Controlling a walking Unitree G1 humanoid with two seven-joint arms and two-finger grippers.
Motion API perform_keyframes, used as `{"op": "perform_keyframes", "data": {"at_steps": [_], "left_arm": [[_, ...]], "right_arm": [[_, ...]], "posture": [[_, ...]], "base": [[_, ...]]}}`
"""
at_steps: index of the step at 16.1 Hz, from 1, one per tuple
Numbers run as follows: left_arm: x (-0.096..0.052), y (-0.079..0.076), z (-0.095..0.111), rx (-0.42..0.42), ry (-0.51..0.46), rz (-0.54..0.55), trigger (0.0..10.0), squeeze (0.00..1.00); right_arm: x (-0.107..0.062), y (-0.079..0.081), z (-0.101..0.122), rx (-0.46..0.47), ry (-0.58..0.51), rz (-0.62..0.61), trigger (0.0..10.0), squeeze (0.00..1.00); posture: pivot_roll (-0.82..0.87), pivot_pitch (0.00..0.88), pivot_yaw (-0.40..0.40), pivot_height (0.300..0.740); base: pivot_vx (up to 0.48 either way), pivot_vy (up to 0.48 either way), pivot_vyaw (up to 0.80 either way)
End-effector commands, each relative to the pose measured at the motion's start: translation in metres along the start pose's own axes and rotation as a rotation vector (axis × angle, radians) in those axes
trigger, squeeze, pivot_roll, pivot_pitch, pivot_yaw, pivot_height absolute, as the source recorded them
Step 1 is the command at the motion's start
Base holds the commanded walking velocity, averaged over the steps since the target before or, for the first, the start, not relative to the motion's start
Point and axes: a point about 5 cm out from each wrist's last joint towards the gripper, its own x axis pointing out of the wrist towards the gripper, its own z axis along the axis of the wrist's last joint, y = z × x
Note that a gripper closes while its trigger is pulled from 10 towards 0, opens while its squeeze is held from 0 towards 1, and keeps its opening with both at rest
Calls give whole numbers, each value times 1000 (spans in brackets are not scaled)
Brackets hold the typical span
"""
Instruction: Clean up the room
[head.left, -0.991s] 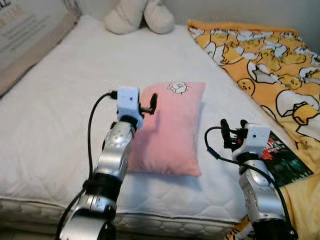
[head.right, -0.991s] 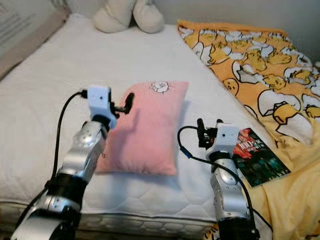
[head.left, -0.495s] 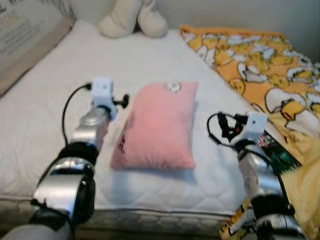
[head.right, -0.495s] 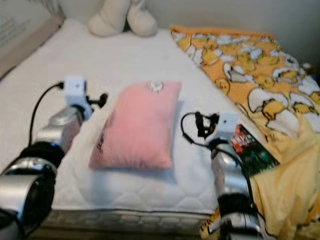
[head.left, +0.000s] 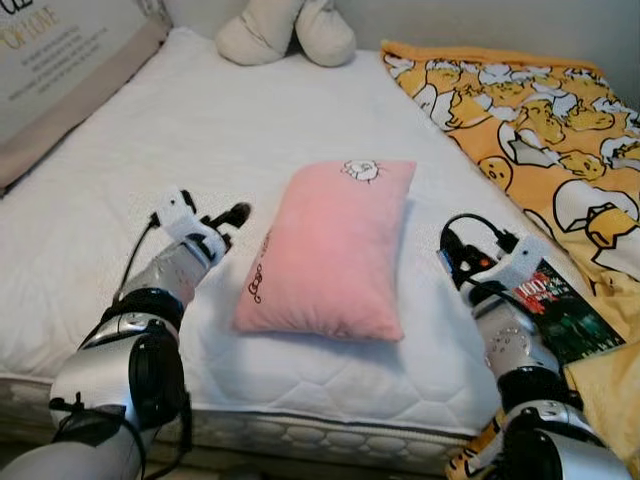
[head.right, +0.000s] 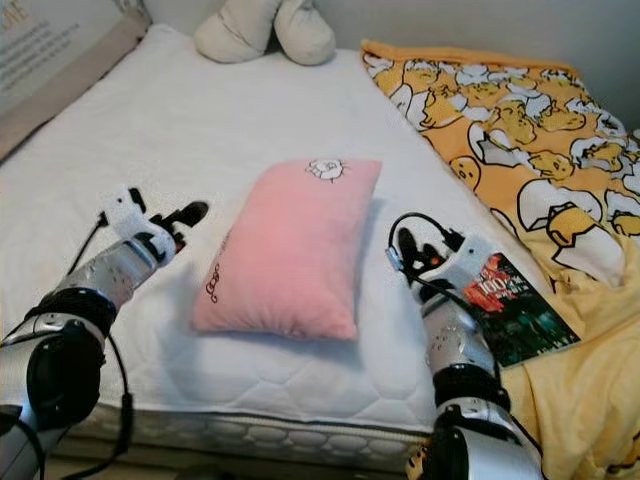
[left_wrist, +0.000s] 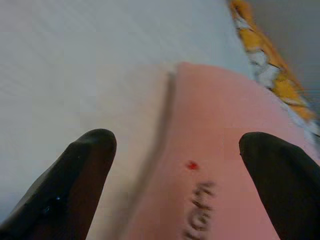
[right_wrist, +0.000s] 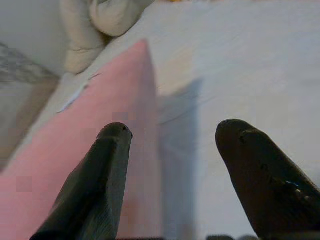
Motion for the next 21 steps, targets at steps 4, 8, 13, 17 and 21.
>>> {"op": "perform_keyframes", "data": {"at_steps": [4,8,13,17,21], "left_arm": [[3,-19,-18,65,126,-185,10000,0],[2,-23,-38,100,222,-239,10000,0],[0,-29,-66,54,329,-292,10000,0],[-6,-2,-67,183,319,-182,10000,0],[-12,26,-40,205,224,-52,10000,0]], "right_arm": [[0,9,-16,65,84,90,10000,0],[-3,13,-26,86,133,128,10000,0],[1,18,-32,160,138,112,10000,0],[5,32,-33,161,141,164,10000,0],[2,27,-33,153,147,155,10000,0]], "posture": [[30,0,-20,728],[12,0,-6,728],[7,0,-1,728],[4,0,0,728],[-11,0,1,728]], "base": [[0,0,0],[0,0,0],[0,0,0],[0,0,0],[0,0,0]]}}
